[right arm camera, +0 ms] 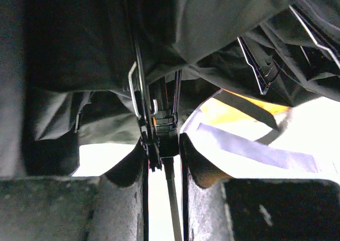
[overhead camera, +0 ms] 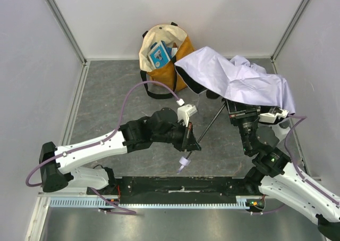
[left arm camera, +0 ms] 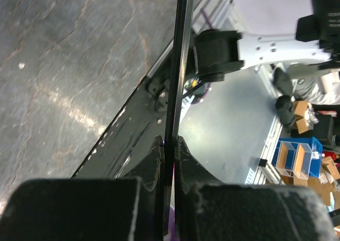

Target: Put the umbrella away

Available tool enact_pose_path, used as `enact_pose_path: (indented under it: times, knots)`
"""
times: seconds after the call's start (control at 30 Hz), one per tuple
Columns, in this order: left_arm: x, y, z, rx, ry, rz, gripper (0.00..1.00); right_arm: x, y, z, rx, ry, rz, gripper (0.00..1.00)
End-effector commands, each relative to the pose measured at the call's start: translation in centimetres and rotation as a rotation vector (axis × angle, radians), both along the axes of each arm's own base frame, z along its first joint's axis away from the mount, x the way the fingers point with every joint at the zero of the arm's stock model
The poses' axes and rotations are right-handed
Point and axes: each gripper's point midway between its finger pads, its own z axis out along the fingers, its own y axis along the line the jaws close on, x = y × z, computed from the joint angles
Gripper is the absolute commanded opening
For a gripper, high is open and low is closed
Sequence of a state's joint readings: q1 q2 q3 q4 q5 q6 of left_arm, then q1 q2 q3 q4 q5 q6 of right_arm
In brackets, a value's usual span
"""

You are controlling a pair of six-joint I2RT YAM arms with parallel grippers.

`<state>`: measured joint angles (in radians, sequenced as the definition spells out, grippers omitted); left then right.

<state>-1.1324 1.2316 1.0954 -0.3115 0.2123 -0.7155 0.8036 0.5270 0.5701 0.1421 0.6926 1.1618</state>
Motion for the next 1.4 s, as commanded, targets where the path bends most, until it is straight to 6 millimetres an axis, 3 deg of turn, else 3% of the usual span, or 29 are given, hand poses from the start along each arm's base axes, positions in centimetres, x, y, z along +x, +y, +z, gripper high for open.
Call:
enact_pose_path:
  times: [0.0,0.1,0.2,0.5,0.7,0.9,1.0,1.07,1.27,1.37]
  knots:
    - [11.0,-0.7,11.1,-0.285,-0.233,0.396,0.02,-5.1,7.6,-0.3,0.035,0.008,0.433,0.00]
    - [11.5,-0.4,11.9,-0.289,-0.252,0.424,0.02,-5.2,8.9,-1.4,0.033,0.037,0.474,0.00]
    - [12.6,0.5,13.3,-0.307,-0.287,0.463,0.02,-5.4,8.9,-1.2,0.035,0.022,0.474,0.00]
    - [15.2,-1.4,17.0,-0.358,-0.309,0.425,0.02,-6.8,11.6,-0.1,-0.021,-0.021,0.579,0.00]
    - [17.0,-2.2,18.4,-0.389,-0.294,0.401,0.02,-8.0,14.0,-1.1,-0.079,-0.042,0.651,0.00]
    - [19.1,0.2,20.4,-0.385,-0.391,0.470,0.02,-8.3,13.5,-2.0,-0.194,-0.069,0.610,0.00]
    - [18.5,0.7,19.2,-0.363,-0.419,0.448,0.02,-7.3,11.7,-1.5,-0.285,-0.109,0.509,0.00]
    - [17.7,0.8,17.2,-0.362,-0.391,0.425,0.02,-6.7,10.6,-0.6,-0.325,-0.143,0.457,0.00]
    - [14.2,1.0,13.8,-0.384,-0.342,0.301,0.02,-5.4,9.8,2.3,-0.423,-0.180,0.376,0.00]
    - [12.6,1.6,12.9,-0.398,-0.329,0.278,0.02,-4.2,9.3,1.6,-0.451,-0.109,0.332,0.00]
